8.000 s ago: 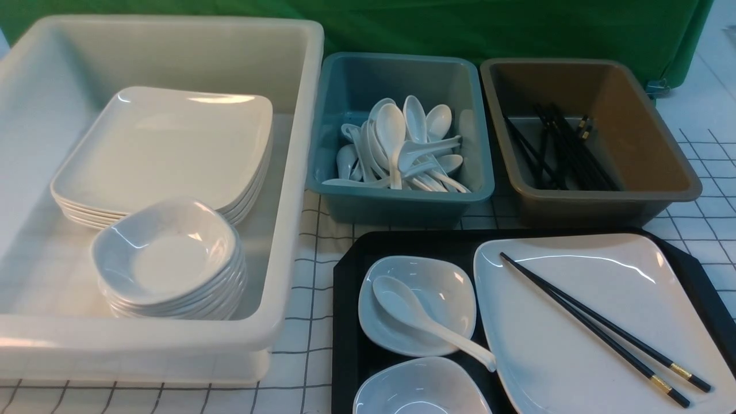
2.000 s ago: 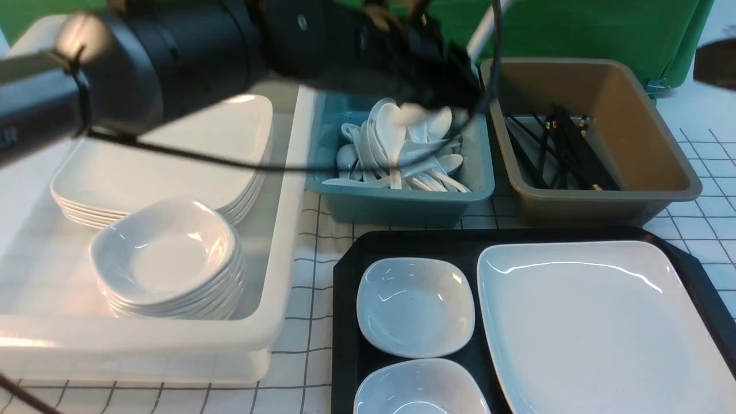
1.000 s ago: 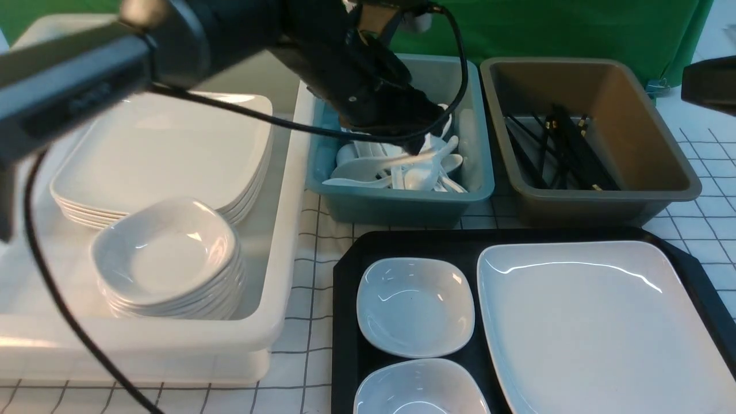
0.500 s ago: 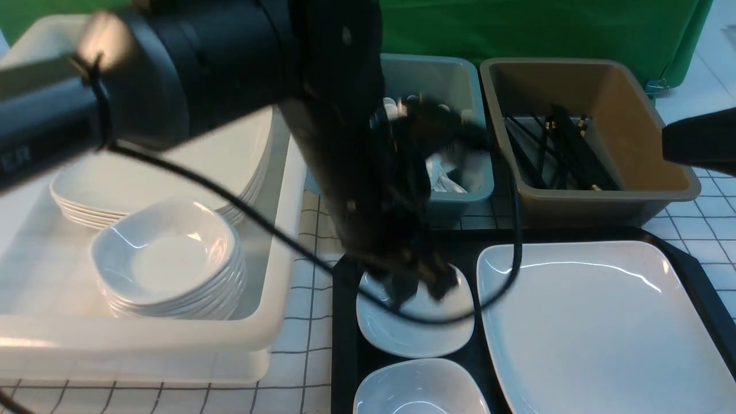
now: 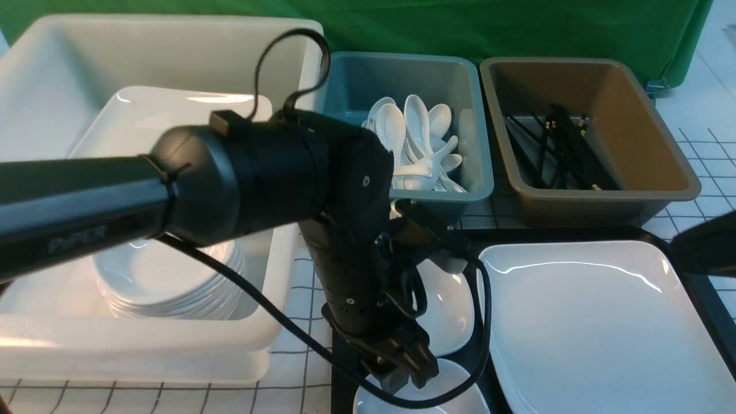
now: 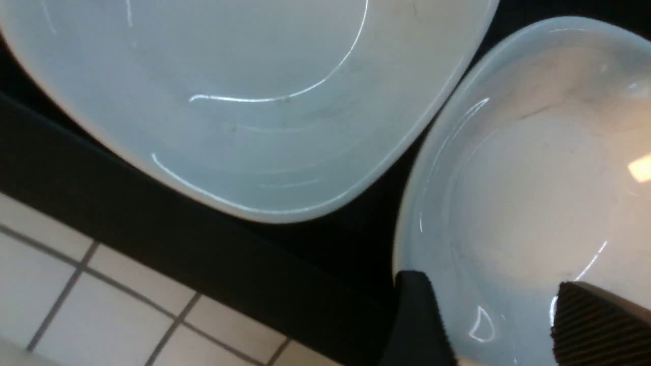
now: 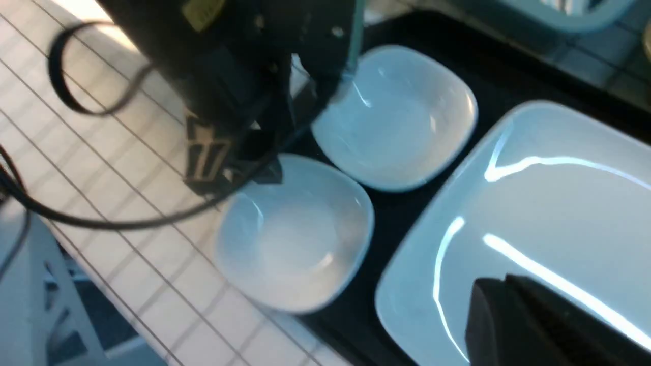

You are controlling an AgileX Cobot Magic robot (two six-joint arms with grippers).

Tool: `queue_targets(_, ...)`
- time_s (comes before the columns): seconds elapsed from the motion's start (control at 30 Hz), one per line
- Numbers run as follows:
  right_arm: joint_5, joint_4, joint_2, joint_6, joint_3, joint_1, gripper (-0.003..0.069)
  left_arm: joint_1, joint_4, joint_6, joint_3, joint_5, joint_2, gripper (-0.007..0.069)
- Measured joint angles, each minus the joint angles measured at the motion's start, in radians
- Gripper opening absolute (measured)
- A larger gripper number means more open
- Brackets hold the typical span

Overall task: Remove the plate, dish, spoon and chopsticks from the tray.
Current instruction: Use the left arm to grab a small plate from the dinner plate

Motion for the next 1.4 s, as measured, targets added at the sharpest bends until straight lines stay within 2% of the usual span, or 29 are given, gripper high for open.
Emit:
queue_targets(0.13, 0.002, -0.028, 0.0, 0.008, 0.026, 0.0, 0.0006, 0.0, 0.002, 0.024, 0.0, -0.015, 0.04, 0.0501)
queue_targets(0.2, -0.003, -0.029, 0.0, 0.005, 0.05, 0.0, 0.0006, 0.0, 0.011, 0.027, 0.001, -0.024, 0.058, 0.0512)
queue_targets(0.57, -0.034, -0.033, 0.0, 0.002, 0.087, 0.0, 0.0007, 0.0, 0.009, 0.046, 0.002, -0.098, 0.132, 0.0484)
queue_targets(0.8, -0.056, -0.031, 0.0, 0.002, 0.087, 0.0, 0.0007, 0.0, 0.0, 0.046, 0.0, -0.079, 0.147, 0.0353)
queue_targets(0.87, -0.066, -0.029, 0.0, 0.002, 0.087, 0.0, 0.0007, 0.0, -0.024, 0.046, 0.0, -0.051, 0.157, 0.0243)
queue_targets(0.93, -0.072, -0.028, 0.0, 0.002, 0.087, 0.0, 0.0008, 0.0, -0.035, 0.043, -0.002, -0.045, 0.158, 0.0181)
queue_targets(1.13, -0.076, -0.028, 0.0, 0.002, 0.087, 0.0, 0.0008, 0.003, -0.037, 0.038, -0.021, 0.008, 0.148, 0.0162)
queue_targets(1.3, -0.089, -0.028, 0.0, 0.002, 0.087, 0.0, 0.0008, 0.003, -0.054, 0.016, -0.065, 0.084, 0.07, 0.0043)
queue_targets(1.4, -0.1, -0.028, 0.0, 0.002, 0.087, 0.0, 0.0008, 0.002, -0.087, 0.013, -0.091, 0.108, 0.012, 0.0026)
